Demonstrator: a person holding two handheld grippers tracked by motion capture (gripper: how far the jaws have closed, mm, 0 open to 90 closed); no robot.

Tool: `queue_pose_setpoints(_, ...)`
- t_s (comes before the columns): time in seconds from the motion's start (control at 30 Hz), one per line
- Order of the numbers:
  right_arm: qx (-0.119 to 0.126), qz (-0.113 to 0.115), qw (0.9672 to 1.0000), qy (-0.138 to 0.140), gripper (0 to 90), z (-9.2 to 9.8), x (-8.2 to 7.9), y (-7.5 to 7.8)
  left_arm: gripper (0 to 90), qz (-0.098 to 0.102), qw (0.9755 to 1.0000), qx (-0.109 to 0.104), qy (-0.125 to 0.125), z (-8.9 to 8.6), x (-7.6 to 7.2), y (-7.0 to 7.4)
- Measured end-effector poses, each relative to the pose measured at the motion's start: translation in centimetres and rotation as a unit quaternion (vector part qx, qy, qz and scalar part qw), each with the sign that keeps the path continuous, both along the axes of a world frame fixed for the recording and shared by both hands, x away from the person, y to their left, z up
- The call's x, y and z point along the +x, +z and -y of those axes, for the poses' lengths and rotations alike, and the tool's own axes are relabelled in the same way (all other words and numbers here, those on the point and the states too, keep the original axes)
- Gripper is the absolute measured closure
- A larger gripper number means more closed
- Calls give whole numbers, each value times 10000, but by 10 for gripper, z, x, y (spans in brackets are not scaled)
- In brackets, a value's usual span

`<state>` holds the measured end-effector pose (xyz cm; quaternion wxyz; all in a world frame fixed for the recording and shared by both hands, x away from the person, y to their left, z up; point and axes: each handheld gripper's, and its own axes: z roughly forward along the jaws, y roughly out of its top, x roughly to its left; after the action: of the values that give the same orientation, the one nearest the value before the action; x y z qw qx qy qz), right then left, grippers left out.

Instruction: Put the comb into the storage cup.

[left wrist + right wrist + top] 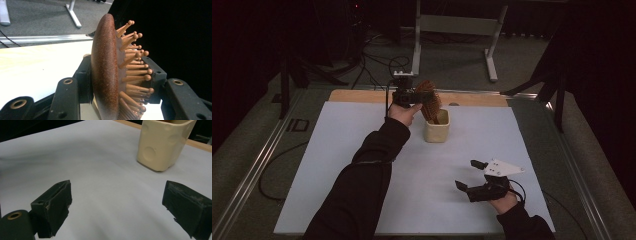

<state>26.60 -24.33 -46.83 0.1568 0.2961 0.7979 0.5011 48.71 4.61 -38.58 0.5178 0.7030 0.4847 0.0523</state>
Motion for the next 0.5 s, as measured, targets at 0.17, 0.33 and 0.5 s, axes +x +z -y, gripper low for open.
queue_pose_setpoints(0.17,-10,-15,10000,0,86,0,0,0,480,-19,10000,65,-36,0,1,0)
queue_pose_setpoints(0.33,29,-10,10000,9,86,0,1,-1,444,-98,9999,54,-83,-3,3,0)
queue_pose_setpoints(0.5,20,-21,10000,12,86,0,0,-1,384,-80,9999,122,-73,-4,2,1)
